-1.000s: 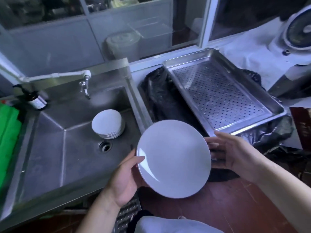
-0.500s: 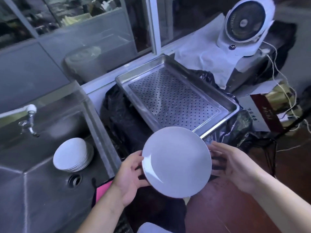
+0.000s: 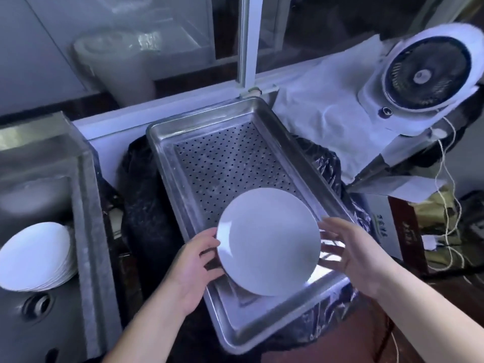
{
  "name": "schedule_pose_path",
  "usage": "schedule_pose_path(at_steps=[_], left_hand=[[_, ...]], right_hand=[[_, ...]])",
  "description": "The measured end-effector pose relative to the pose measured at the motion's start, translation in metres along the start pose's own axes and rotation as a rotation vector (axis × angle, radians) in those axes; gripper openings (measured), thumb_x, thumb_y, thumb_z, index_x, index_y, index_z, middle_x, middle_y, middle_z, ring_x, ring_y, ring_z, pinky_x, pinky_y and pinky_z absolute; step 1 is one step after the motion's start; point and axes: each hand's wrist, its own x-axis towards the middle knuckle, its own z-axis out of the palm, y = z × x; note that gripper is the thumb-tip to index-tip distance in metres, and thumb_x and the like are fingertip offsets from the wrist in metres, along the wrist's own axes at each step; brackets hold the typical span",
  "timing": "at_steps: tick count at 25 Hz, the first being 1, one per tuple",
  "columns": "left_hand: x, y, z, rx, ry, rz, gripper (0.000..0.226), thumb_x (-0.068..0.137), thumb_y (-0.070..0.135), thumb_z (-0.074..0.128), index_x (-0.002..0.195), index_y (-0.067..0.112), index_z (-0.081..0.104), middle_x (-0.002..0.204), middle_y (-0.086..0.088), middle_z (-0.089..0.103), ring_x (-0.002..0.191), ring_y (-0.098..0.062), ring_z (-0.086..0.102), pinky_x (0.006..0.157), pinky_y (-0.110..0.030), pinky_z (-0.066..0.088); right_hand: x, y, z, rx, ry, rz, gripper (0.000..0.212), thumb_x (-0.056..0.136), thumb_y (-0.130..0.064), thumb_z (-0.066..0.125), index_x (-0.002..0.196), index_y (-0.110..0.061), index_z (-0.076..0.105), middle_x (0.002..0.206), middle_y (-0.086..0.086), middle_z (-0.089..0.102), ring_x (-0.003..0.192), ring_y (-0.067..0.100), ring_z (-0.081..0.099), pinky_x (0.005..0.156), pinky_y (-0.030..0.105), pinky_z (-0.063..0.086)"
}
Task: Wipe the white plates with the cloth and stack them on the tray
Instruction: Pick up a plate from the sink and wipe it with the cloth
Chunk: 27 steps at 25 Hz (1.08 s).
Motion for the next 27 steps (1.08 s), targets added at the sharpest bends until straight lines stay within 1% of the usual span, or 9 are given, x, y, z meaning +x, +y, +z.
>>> schedule_pose_path(at_steps=[2, 5, 8, 10, 15, 18, 22, 25, 27], left_hand=[[0.024, 0.021, 0.006, 0.007, 0.025, -0.019, 0.030, 0.095, 0.015, 0.052, 0.117, 0.012, 0.073, 0.120, -0.006, 0.070, 0.120, -0.023, 0.060, 0.105, -0.051, 0.048], [0.059, 0.056, 0.013, 0.015, 0.070, -0.009, 0.028, 0.093, 0.013, 0.053, 0.113, 0.005, 0.071, 0.118, -0.008, 0.072, 0.115, -0.021, 0.063, 0.105, -0.049, 0.048], [0.095, 0.092, 0.020, 0.022, 0.122, 0.017, 0.014, 0.093, 0.013, 0.054, 0.102, 0.012, 0.064, 0.112, -0.006, 0.068, 0.108, -0.019, 0.062, 0.103, -0.048, 0.048], [0.121, 0.113, 0.026, 0.019, 0.162, 0.022, 0.012, 0.090, 0.011, 0.055, 0.100, 0.015, 0.062, 0.107, -0.004, 0.066, 0.102, -0.018, 0.061, 0.102, -0.045, 0.048], [0.164, 0.142, 0.040, -0.013, 0.248, 0.026, 0.015, 0.086, 0.011, 0.055, 0.099, 0.015, 0.062, 0.100, -0.001, 0.065, 0.091, -0.018, 0.059, 0.086, -0.034, 0.048], [0.176, 0.147, 0.048, 0.031, 0.312, 0.016, 0.016, 0.086, 0.012, 0.054, 0.101, 0.015, 0.061, 0.097, -0.001, 0.065, 0.088, -0.017, 0.059, 0.079, -0.031, 0.046], [0.187, 0.141, 0.052, 0.084, 0.380, 0.021, 0.024, 0.088, 0.011, 0.056, 0.110, 0.013, 0.064, 0.104, -0.001, 0.068, 0.092, -0.015, 0.060, 0.089, -0.033, 0.045], [0.178, 0.136, 0.058, 0.188, 0.410, 0.049, 0.020, 0.091, 0.011, 0.057, 0.109, 0.016, 0.062, 0.115, -0.002, 0.064, 0.103, -0.019, 0.057, 0.093, -0.034, 0.038], [0.159, 0.129, 0.061, 0.287, 0.431, 0.102, 0.046, 0.094, 0.013, 0.059, 0.139, 0.022, 0.054, 0.141, 0.000, 0.053, 0.130, -0.024, 0.047, 0.096, -0.032, 0.033]], right_hand=[[0.031, -0.021, 0.011, -0.046, -0.018, 0.024, 0.019, 0.094, -0.031, 0.058, 0.093, -0.014, 0.067, 0.088, 0.005, 0.064, 0.084, 0.023, 0.060, 0.081, 0.040, 0.048], [0.074, -0.056, 0.037, -0.079, -0.071, 0.043, 0.016, 0.090, -0.028, 0.057, 0.087, -0.015, 0.065, 0.089, 0.005, 0.063, 0.086, 0.024, 0.057, 0.085, 0.040, 0.045], [0.121, -0.093, 0.065, -0.131, -0.096, 0.052, 0.016, 0.090, -0.028, 0.057, 0.085, -0.013, 0.059, 0.090, 0.007, 0.062, 0.086, 0.024, 0.057, 0.088, 0.040, 0.046], [0.153, -0.115, 0.081, -0.161, -0.123, 0.065, 0.018, 0.090, -0.029, 0.056, 0.082, -0.014, 0.057, 0.087, 0.007, 0.062, 0.087, 0.025, 0.056, 0.091, 0.040, 0.046], [0.209, -0.149, 0.108, -0.221, -0.226, 0.071, 0.021, 0.094, -0.031, 0.053, 0.086, -0.012, 0.059, 0.082, 0.007, 0.058, 0.076, 0.024, 0.054, 0.075, 0.035, 0.046], [0.234, -0.149, 0.110, -0.206, -0.306, 0.112, 0.019, 0.090, -0.028, 0.055, 0.089, -0.012, 0.064, 0.081, 0.005, 0.062, 0.078, 0.024, 0.057, 0.077, 0.034, 0.047], [0.263, -0.139, 0.101, -0.214, -0.364, 0.093, 0.017, 0.088, -0.025, 0.055, 0.097, -0.018, 0.067, 0.086, 0.001, 0.069, 0.081, 0.021, 0.062, 0.076, 0.034, 0.048], [0.258, -0.134, 0.090, -0.296, -0.348, -0.051, 0.030, 0.093, -0.024, 0.058, 0.121, -0.016, 0.065, 0.113, -0.001, 0.068, 0.104, 0.021, 0.062, 0.088, 0.036, 0.048], [0.239, -0.134, 0.082, -0.385, -0.359, -0.220, 0.039, 0.096, -0.019, 0.060, 0.134, -0.017, 0.058, 0.125, -0.003, 0.060, 0.114, 0.018, 0.055, 0.095, 0.034, 0.042]])
